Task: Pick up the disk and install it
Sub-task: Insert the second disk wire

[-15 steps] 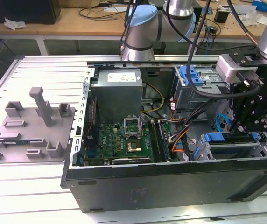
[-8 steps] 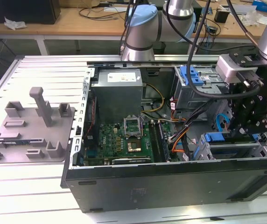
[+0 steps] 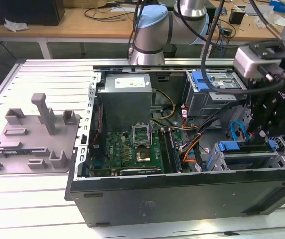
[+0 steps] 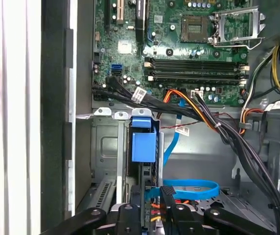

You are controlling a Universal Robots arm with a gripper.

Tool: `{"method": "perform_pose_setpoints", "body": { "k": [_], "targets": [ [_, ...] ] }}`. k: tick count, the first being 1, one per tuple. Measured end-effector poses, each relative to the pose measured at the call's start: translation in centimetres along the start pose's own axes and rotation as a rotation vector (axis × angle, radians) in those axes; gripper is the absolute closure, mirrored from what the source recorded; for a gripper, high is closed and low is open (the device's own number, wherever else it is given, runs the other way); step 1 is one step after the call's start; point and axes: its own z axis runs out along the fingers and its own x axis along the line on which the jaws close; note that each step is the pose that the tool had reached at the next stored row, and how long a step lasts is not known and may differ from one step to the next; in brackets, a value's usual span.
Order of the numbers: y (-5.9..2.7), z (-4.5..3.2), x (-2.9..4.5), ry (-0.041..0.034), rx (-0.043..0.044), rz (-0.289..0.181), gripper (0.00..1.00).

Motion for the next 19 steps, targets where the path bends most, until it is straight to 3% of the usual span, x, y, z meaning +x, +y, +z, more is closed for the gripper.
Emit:
{"method": "perform_pose_setpoints", "body": {
  "k": [2, 6, 9, 10, 11, 19],
  "targets": [
    [0.26, -0.6, -0.15, 0.0135, -0.0004, -0.001, 0.7],
    [0.97, -1.12, -0.48, 0.0597, -0.0016, -0.002, 0.71],
    [1.17, -1.68, -1.08, 0.1001, -0.0027, -0.004, 0.89],
    [1.16, -1.83, -1.19, 0.1089, -0.0029, -0.004, 0.89],
    [1.17, -1.86, -1.22, 0.1116, -0.0029, -0.004, 0.89],
    [1.17, -1.86, -1.22, 0.112, -0.0028, -0.006, 0.89]
  ]
}}
